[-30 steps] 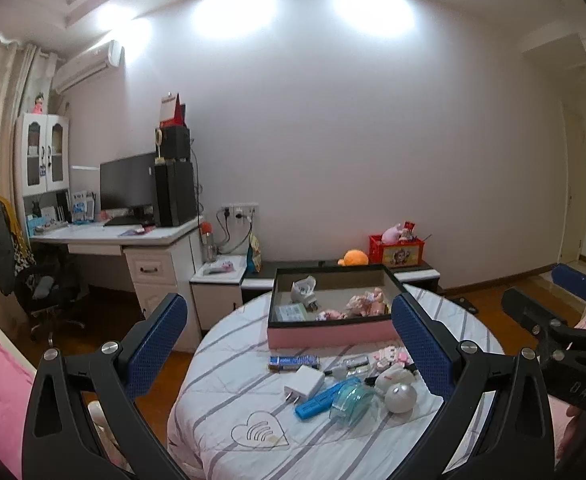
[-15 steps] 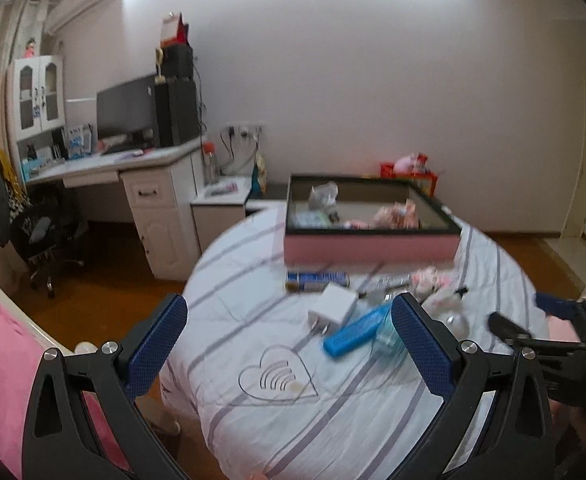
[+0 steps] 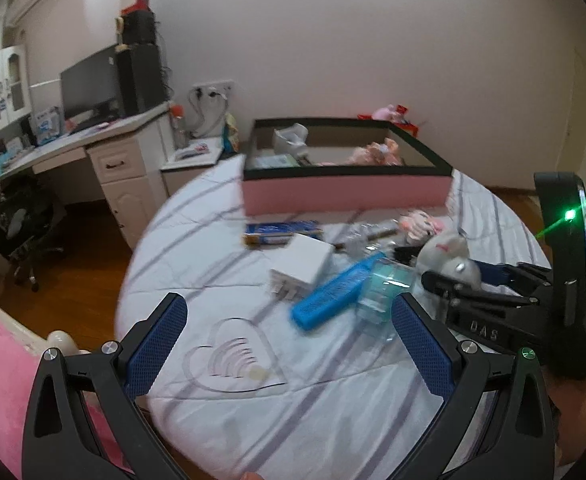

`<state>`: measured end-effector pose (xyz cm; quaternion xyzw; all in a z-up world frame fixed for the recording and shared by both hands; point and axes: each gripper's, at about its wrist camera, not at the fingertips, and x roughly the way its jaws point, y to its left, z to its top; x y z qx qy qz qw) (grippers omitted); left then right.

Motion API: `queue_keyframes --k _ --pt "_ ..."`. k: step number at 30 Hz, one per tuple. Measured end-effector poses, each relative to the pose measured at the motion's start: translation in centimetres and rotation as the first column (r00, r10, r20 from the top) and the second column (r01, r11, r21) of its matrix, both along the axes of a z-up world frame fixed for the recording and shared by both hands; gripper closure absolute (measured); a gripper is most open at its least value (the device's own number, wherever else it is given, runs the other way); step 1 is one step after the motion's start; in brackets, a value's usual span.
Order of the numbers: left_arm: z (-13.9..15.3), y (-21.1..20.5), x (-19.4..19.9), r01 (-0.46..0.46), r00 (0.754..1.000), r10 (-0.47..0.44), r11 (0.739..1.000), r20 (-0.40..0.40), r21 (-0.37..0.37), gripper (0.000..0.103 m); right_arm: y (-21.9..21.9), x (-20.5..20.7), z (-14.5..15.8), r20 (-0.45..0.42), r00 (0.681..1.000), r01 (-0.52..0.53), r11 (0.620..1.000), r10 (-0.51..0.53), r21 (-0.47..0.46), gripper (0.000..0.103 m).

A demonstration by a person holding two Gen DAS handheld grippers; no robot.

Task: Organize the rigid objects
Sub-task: 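Grasp the teal tape dispenser with the left tool while the right tool grasps the silver ball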

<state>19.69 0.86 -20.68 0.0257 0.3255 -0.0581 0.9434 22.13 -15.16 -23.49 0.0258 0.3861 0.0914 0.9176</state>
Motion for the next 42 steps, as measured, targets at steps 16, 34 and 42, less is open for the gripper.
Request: queue_keyframes --k 16,34,42 --pt "-3.2 -5.6 3.2 0.119 0.988 -0.115 0.992 -0.103 0.037 0.038 -5.8 -2.2 -0.2 0.006 0.999 0.033 0.998 -0.034 0.059 0.056" --pt "-3.9 -7.7 3.2 0.188 0.975 -0.186 0.982 -0.119 0.011 0.062 -5.3 -0.8 -0.8 0.035 0.999 0.029 1.000 -0.029 0.005 0.055" --pt "-4.0 -8.8 4.2 0.193 0.975 -0.190 0.981 -0.114 0.020 0.062 -5.2 -0.5 -0.8 0.030 0.999 0.028 1.000 -0.028 -0.006 0.055"
